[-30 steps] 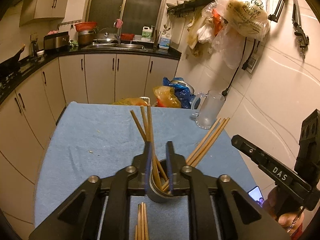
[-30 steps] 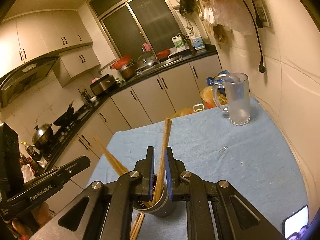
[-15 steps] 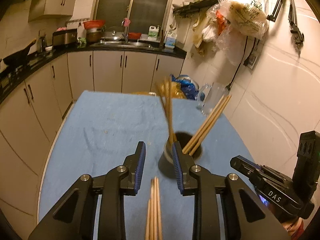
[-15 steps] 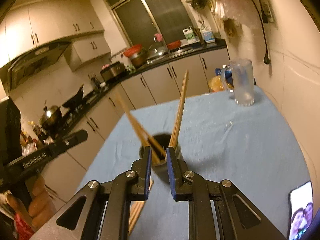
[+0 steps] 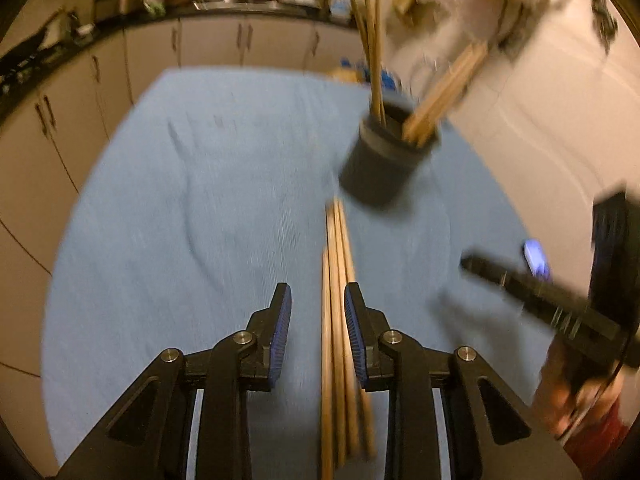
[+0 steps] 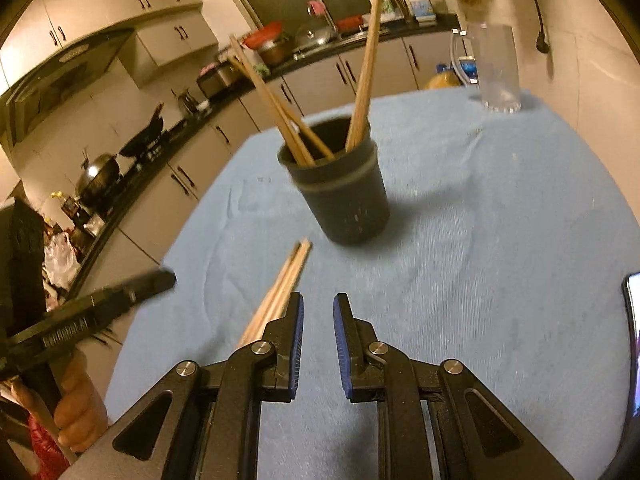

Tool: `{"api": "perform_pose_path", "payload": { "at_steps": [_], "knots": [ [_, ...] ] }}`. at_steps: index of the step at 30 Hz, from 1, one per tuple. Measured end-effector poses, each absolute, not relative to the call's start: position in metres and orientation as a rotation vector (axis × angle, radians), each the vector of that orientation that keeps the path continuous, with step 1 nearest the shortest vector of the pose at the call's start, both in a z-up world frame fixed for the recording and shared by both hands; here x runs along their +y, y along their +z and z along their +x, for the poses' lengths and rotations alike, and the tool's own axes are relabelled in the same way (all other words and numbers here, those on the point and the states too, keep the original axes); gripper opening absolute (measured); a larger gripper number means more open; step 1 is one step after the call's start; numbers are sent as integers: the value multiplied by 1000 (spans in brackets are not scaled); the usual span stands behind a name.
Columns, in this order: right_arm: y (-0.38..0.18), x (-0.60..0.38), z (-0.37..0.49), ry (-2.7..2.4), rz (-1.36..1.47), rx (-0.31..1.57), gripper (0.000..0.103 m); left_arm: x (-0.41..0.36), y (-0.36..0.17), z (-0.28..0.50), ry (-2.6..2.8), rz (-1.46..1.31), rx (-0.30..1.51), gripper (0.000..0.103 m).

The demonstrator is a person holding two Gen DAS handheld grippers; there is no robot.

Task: Organize utensils
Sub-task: 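Move the left gripper down to the loose chopsticks and grasp one, then lift the wooden chopstick upright with the left gripper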

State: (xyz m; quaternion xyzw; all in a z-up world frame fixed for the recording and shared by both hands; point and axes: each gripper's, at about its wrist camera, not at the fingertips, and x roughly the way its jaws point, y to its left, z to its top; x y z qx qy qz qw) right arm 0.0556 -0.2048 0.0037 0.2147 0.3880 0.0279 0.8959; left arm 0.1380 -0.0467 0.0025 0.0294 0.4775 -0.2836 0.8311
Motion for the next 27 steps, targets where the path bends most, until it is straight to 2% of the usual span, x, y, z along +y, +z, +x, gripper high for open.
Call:
{"api": "perform_pose_path", "payload": {
  "at_steps": [5,7,19,27],
  "knots": [
    [-3,-204,55,54,443,825,17,-53,-30,118,-626,147,1070,25],
    [-5,-204,56,52,445,830,17,-55,-38,116,-626,163,1090,21],
    [-9,-197,64,78,443,864,17,-62,-38,143,-538,177,1083,17],
    [-22,-178,104,88,477,953,17,-44,-36,176,-437,74,1107,13]
  ]
}}
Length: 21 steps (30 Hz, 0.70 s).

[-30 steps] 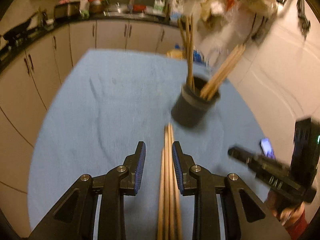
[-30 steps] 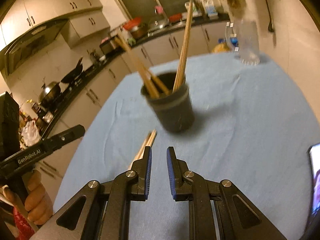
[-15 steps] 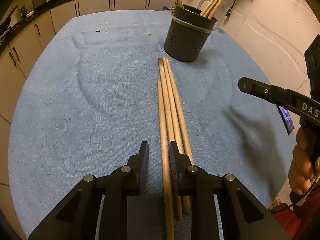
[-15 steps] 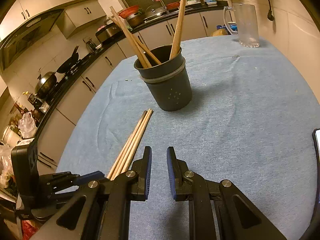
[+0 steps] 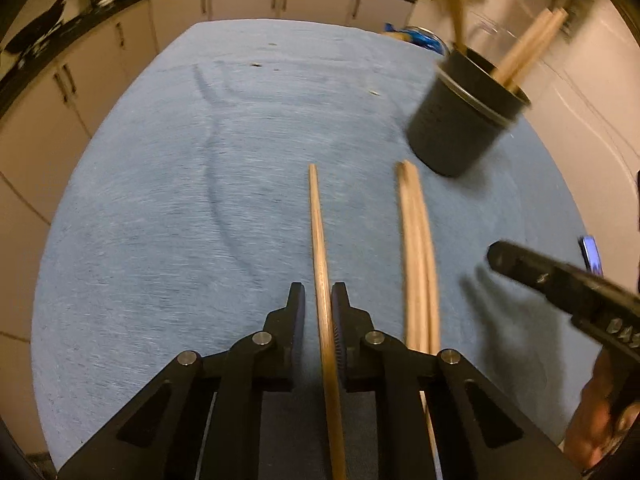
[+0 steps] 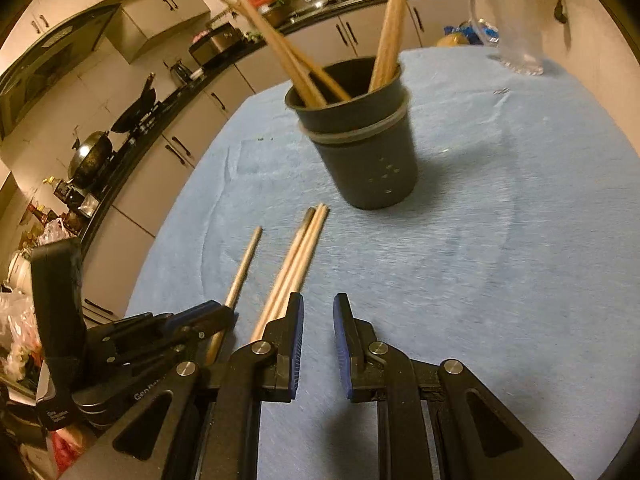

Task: Organize utensils
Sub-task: 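Lift the wooden chopstick upright with the left gripper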

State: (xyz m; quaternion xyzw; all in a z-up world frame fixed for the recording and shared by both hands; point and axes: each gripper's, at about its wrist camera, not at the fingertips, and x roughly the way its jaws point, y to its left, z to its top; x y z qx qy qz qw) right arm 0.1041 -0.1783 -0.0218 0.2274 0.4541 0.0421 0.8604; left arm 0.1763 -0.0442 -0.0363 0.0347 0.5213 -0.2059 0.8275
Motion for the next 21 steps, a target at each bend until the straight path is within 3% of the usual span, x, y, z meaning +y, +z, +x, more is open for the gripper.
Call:
{"api": "perform_pose_path", "payload": {
  "at_steps": [17,21],
  "knots": [
    [-40,-134,145,61,321,1097,16,-27,-40,183,-471,33,1100,13],
    [-40,-138,144,82,273,1137,12,-25,-39,182,-475,35,1100,13]
  ]
}}
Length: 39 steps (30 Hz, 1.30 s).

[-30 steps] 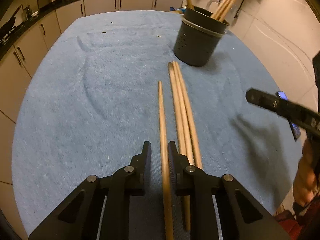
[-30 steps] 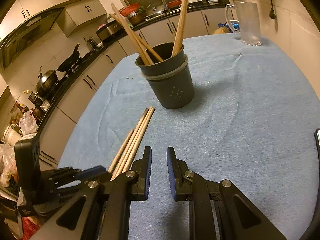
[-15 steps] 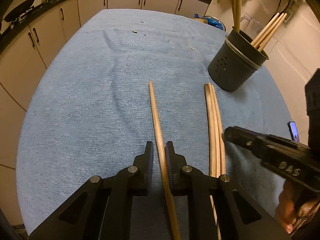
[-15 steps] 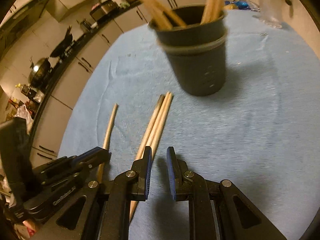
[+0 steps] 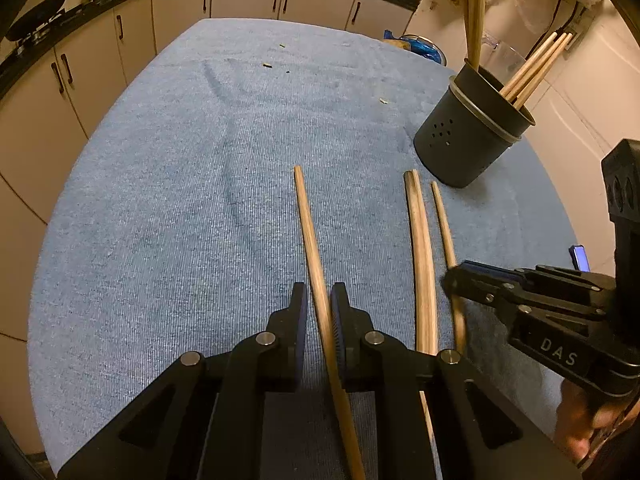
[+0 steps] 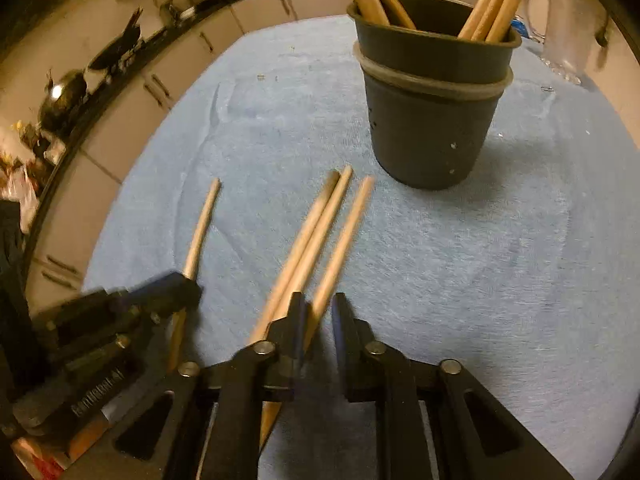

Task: Organize utensils
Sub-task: 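Lift the wooden chopstick upright with the left gripper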

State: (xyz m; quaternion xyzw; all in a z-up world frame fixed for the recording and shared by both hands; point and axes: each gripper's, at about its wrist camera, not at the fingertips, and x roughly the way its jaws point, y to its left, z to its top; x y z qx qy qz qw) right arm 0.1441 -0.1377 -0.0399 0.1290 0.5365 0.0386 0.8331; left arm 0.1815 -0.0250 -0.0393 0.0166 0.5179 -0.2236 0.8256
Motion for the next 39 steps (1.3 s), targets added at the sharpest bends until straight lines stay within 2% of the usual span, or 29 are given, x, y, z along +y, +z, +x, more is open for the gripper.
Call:
{"api": "perform_pose_path", "payload": {
  "at_steps": [8,11,14,18,20,22,26,32,39],
  "knots": [
    [-37,-150,129,64,148,1204,12,-31,-38,186,-475,66,1116,13],
    [-33,-164,135,51,212,1182,12,-40,-37,197,-479,73,1141,13],
    [-32,-174,146,26,263,1176,17,-45,-37,209,-459,86,1160,13],
    [-40,-182,164,1,325,1191,17,-52,-37,220,-451,110,1171,13],
    [-39,-181,169,-11,332,1185,17,-55,-37,223,-437,119,1173,8],
    [-39,-175,172,-8,318,1183,9,-58,-38,223,-437,114,1168,6],
    [-37,-168,173,27,332,1165,6,-54,-33,214,-457,96,1132,6],
    [-5,-169,152,90,368,1026,6,-42,7,189,-470,51,1003,6],
    [52,-171,98,122,344,767,6,-40,56,158,-482,24,843,6]
  ]
}}
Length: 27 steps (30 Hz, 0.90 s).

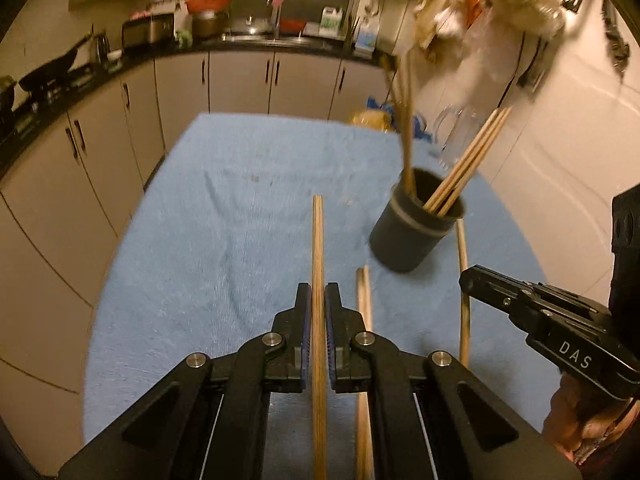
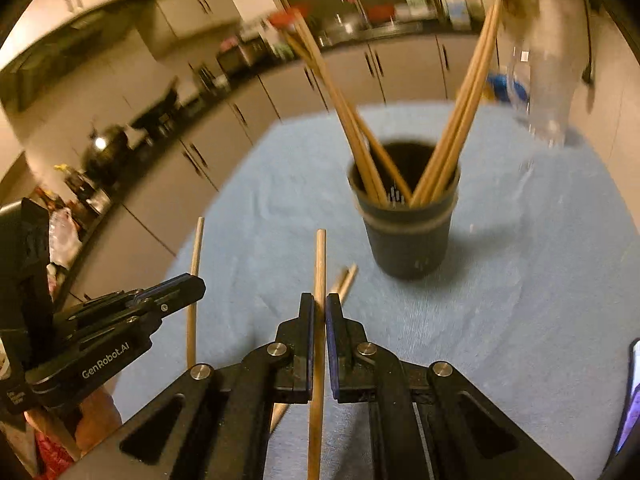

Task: Organize utensils
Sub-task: 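Lift the wooden chopstick upright with the left gripper, then carry the upright chopstick over the grey cup with the left gripper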

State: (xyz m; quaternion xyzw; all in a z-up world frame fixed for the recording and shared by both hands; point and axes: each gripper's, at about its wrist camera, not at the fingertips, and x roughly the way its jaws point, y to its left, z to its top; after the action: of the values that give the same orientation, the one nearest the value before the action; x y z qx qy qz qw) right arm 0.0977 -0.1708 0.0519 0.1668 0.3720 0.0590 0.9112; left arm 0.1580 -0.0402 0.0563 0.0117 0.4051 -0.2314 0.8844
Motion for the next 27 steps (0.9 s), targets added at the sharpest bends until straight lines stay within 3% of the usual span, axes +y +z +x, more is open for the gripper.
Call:
{"api": "perform_pose_path", "payload": {
  "at_steps": [6,27],
  "knots": [
    [70,-177,68,120,384,650,6,-36,79,146,-493,-11,799,6],
    [91,-193,52,87,440,548,5,-44,107,132,-515,10,744,6]
  ]
}}
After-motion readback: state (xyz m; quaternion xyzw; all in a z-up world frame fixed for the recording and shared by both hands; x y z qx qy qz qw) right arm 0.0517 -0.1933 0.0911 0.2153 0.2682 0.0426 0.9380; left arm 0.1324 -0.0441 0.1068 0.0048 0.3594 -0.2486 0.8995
